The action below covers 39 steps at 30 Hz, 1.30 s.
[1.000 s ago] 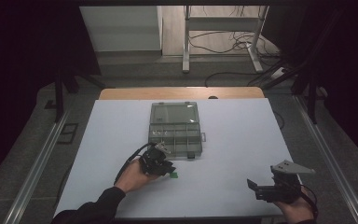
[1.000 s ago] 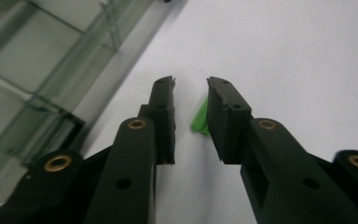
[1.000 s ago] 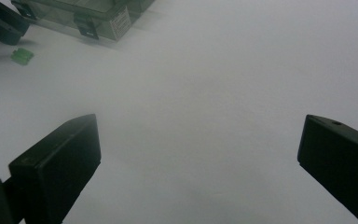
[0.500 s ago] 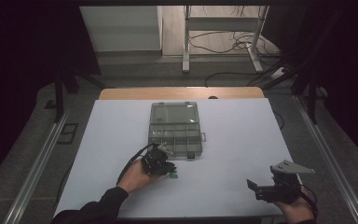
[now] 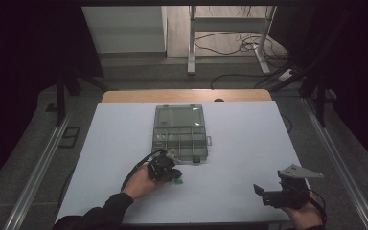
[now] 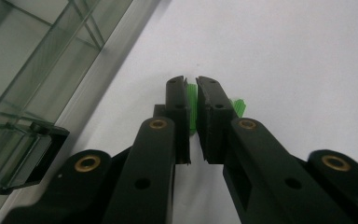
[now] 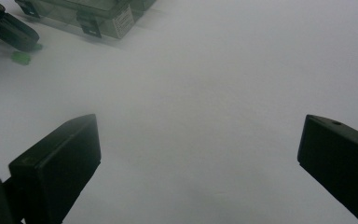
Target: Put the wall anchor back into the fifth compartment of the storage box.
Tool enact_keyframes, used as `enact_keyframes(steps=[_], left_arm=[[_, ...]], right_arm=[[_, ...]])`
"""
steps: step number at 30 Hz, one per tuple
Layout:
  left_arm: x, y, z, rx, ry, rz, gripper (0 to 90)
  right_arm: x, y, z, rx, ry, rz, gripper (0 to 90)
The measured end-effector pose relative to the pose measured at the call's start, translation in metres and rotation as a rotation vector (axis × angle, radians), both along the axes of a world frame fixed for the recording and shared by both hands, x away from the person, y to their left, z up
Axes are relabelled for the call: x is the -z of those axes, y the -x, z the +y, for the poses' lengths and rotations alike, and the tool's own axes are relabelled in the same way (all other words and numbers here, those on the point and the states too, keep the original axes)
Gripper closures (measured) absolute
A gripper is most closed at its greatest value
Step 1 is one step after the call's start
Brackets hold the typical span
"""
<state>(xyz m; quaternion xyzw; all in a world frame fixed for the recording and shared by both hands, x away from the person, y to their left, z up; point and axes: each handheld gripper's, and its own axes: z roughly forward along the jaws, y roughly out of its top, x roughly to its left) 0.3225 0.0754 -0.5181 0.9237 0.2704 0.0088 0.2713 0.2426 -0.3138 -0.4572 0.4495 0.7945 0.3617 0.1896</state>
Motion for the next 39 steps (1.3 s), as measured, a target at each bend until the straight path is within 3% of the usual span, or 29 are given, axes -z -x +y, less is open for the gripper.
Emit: enact_keyframes(steps=[1,15,22,39], left_arm=[[0.0,0.0,0.0,-0.014,0.018,0.005,84.1],[-0.015,-0.003,0.009,-0.043,0.069,0.013,84.3],[-0.027,-0.006,0.019,-0.076,0.101,-0.014,84.2],[-0.041,-0.013,0.043,-0.154,0.125,-0.074,84.1]], right_arm=[[0.0,0.0,0.0,0.0,0.0,0.0,0.0],[0.0,-0.001,-0.002,0.011,-0.015,0.006,0.0],[0.0,-0.001,-0.002,0.009,-0.016,0.007,0.0],[0.0,-0.001,-0.002,0.005,-0.012,0.011,0.0]])
